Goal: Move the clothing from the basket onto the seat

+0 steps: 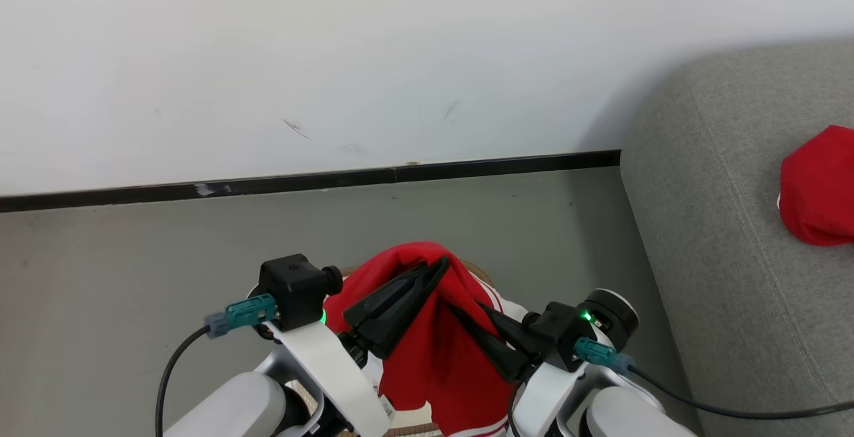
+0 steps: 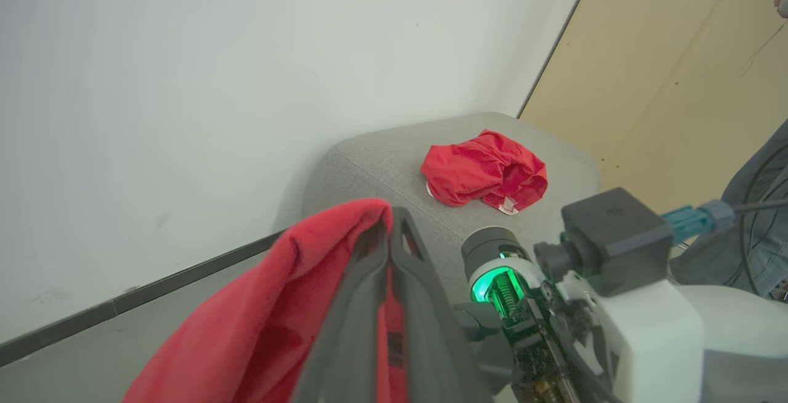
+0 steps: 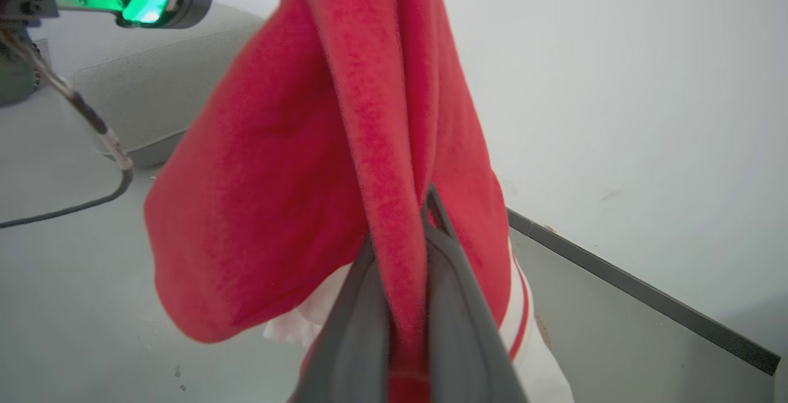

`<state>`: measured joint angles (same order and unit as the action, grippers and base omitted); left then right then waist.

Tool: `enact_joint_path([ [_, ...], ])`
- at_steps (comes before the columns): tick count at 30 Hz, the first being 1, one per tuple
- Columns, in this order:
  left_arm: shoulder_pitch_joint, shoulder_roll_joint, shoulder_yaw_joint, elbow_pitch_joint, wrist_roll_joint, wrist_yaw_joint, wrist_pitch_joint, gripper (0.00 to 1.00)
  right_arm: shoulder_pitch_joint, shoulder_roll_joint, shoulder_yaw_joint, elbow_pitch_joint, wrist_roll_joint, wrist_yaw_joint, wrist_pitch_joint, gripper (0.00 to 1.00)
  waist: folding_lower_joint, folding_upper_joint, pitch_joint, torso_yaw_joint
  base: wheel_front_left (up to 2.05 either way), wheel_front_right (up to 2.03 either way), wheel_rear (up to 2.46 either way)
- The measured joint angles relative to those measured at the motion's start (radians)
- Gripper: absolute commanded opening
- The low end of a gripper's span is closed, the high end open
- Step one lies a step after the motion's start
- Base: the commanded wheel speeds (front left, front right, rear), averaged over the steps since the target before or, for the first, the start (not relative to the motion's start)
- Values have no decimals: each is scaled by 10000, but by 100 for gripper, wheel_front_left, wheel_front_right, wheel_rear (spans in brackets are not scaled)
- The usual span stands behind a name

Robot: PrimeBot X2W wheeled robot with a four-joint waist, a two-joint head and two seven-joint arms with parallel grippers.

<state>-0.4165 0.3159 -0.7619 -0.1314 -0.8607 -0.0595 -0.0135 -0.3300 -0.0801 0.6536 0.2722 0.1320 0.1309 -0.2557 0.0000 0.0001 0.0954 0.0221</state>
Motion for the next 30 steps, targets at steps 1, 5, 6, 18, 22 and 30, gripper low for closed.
enact_joint_path([
  [1,45,4,4,-19,-52,58,42,11,64,4,-21,4,61,0,0,0,0,0,7,-9,0,0,0],
  [5,221,102,96,-86,-109,199,52,25,221,36,-224,0,318,0,0,0,0,0,54,-48,0,0,0],
  [6,247,123,115,-111,-111,232,52,33,248,58,-301,-10,456,0,0,0,0,0,71,-59,0,0,0],
  [18,686,328,453,-299,-102,497,-247,100,421,4,-1191,-104,878,-2,2,0,0,0,175,-221,0,0,0],
  [22,812,372,489,-326,-65,499,-462,100,420,-132,-1482,-247,865,-2,2,0,0,0,178,-272,0,0,0],
  [30,1132,562,514,-282,251,537,-825,100,421,-330,-2010,-493,732,-2,2,0,0,0,118,-403,0,0,0],
])
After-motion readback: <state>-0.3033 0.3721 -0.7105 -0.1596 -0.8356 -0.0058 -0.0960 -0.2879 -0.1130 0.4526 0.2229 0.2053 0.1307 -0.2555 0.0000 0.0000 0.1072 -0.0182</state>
